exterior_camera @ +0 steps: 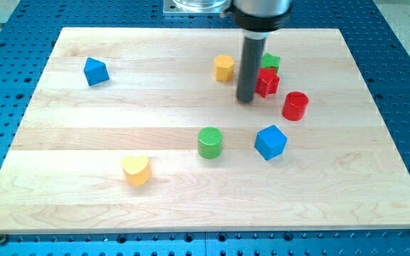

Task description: Push the circles diagonally to the red star

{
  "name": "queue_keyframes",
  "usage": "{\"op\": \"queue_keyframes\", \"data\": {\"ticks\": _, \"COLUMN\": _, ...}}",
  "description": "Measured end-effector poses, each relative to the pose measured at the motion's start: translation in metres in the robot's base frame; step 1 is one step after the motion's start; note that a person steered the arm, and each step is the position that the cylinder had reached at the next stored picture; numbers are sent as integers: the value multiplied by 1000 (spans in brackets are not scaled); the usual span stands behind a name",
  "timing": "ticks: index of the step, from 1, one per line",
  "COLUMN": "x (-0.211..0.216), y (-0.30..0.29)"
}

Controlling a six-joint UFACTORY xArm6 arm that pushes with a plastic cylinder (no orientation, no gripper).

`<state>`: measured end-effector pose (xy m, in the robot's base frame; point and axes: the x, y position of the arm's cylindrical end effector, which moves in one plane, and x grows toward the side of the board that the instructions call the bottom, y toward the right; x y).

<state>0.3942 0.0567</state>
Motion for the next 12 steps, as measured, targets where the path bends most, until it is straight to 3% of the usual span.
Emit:
{"op": "queue_keyframes", "data": {"ticks": 2, "x": 84, "y": 11}}
{"op": "queue_keyframes", "data": {"ticks": 4, "x": 88, "y": 117}}
{"op": "queue_keyframes", "data": {"ticks": 5, "x": 64, "y": 144}}
{"op": "queue_keyframes", "data": {"ticks": 6, "x": 30, "y": 130}}
{"op": "queue_keyframes", "data": {"ticks": 8, "x": 35, "y": 68}}
{"op": "queue_keyframes", "data": {"ticks": 9, "x": 75, "y": 84}}
{"op": "queue_keyframes", "data": {"ticks": 11, "x": 101, "y": 12}}
{"op": "queue_keyframes", "data": {"ticks": 12, "x": 153, "y": -6}}
